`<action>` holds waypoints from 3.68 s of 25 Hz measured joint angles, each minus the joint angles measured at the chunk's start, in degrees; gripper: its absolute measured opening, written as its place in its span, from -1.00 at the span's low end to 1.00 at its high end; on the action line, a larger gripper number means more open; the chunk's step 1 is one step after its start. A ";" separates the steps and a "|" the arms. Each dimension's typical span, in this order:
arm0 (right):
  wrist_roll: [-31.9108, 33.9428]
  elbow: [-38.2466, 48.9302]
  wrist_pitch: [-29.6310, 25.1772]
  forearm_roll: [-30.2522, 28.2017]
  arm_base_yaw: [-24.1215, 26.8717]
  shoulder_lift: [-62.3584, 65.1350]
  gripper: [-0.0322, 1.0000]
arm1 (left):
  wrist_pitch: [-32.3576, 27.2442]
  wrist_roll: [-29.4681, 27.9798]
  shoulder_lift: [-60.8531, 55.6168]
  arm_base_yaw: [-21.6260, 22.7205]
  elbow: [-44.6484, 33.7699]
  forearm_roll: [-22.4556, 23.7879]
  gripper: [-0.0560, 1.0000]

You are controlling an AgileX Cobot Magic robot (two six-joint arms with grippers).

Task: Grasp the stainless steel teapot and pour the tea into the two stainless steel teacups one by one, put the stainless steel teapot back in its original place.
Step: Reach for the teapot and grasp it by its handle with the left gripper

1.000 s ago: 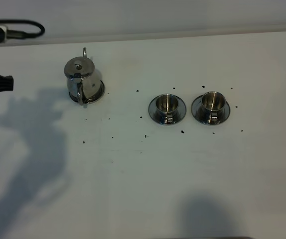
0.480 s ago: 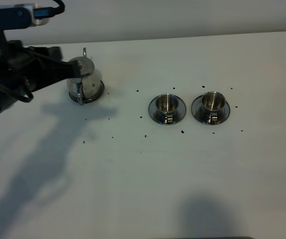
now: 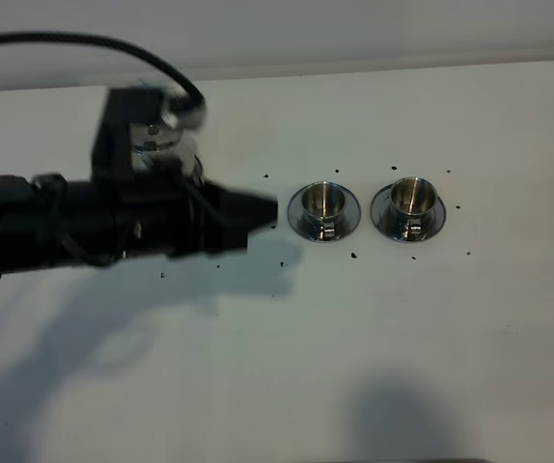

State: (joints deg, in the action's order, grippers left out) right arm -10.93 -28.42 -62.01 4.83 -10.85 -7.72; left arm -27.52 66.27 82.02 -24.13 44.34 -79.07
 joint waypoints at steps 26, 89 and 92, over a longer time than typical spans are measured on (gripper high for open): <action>0.00 0.00 0.05 0.45 0.00 0.14 0.00 | -22.78 -70.66 0.84 -0.07 17.96 85.39 -0.43; 0.02 0.07 0.41 0.92 4.98 8.09 0.00 | -23.32 -80.30 16.54 6.64 29.16 80.41 -0.27; 0.02 0.07 0.41 0.92 4.98 8.09 0.00 | -25.74 -80.48 17.27 6.64 31.43 79.07 -0.28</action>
State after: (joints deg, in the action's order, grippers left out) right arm -10.91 -28.35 -61.61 5.75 -5.87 0.36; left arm -53.26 -14.20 99.29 -17.49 75.76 0.00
